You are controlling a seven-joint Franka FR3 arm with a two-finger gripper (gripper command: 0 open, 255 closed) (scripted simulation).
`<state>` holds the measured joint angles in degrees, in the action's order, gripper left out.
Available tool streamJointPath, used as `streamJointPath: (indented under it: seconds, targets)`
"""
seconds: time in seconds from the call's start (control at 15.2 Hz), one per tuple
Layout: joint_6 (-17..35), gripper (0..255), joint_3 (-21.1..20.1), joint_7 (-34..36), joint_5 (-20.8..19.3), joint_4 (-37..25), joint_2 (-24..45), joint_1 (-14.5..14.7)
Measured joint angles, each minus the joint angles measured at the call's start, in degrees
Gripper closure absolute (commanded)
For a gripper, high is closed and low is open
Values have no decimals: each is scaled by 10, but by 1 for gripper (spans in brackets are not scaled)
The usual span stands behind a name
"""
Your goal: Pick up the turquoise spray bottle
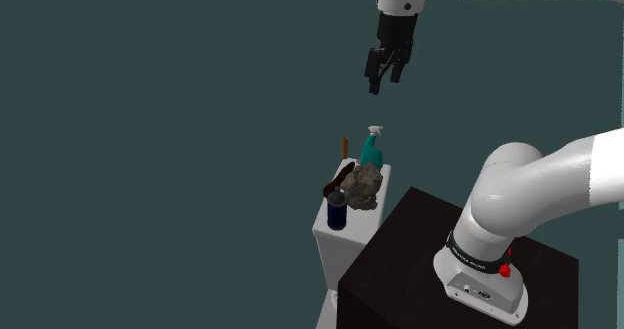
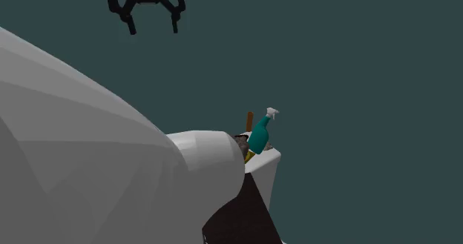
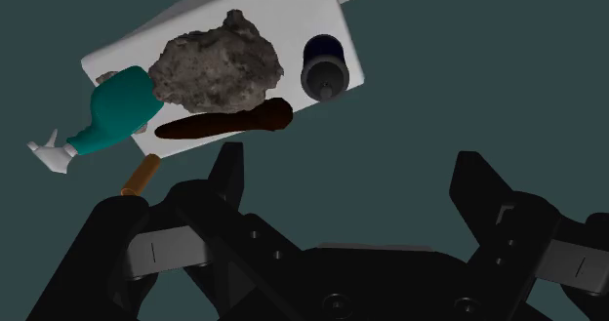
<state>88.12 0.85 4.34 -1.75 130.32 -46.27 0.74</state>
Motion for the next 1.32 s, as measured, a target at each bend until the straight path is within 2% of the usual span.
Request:
streamJointPath:
  seconds: [0.26,0.73,0.99,1.32]
  targets:
    - [39,0,22,-18,-9,40,-15,-6]
    - [181,0,108,-85,-41,147,-25,-31]
    - [263,0,165,-129,-56,182,-4,-44]
    - [381,0,243,-188,-61,214,50,-45]
